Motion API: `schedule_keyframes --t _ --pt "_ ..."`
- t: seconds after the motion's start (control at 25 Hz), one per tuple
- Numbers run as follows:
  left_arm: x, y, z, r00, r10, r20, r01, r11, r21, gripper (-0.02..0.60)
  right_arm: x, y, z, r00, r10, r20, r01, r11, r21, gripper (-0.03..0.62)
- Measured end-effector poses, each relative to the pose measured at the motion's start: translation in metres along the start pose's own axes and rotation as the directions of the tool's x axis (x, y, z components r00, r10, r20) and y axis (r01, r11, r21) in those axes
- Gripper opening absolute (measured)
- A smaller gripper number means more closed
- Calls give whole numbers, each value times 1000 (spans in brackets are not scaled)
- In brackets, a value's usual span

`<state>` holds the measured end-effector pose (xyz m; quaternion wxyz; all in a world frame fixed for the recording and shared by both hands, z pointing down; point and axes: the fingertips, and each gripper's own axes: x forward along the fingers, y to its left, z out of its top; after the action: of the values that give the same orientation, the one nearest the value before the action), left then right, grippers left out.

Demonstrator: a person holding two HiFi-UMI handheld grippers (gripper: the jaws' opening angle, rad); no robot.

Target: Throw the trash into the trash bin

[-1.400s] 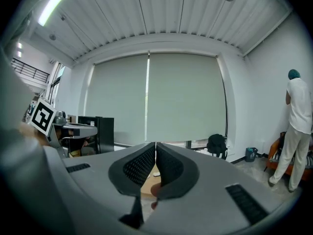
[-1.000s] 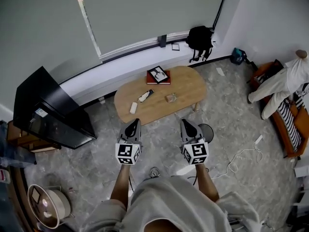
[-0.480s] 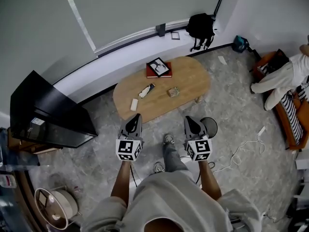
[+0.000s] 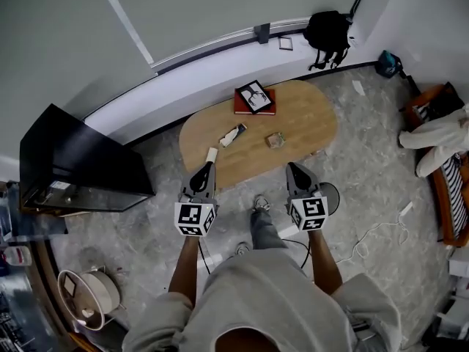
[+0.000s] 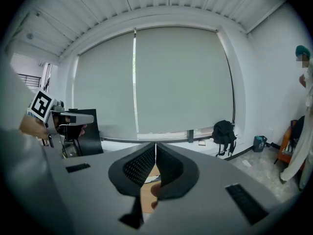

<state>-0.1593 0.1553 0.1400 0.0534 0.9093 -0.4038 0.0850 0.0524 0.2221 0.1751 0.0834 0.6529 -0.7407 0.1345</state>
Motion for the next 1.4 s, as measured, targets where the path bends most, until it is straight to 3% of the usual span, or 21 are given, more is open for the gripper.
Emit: schedule_keyframes --t 0.28,0.64,1.04,1.4 --pt "64 19 9 997 66 -42 -67 998 -19 18 75 -53 18 998 55 -19 -55 998 -4 31" --pt "119 30 0 988 122 -95 -126 991 -37 18 131 -104 15 995 79 -56 -78 997 24 31" --pt "155 42 -47 981 108 -163 -123 989 -82 20 159 -111 -30 987 72 -140 -67 997 45 31" --pt "175 59 -115 971 16 -240 -49 990 -135 20 173 -106 -93 969 0 -249 9 999 35 31"
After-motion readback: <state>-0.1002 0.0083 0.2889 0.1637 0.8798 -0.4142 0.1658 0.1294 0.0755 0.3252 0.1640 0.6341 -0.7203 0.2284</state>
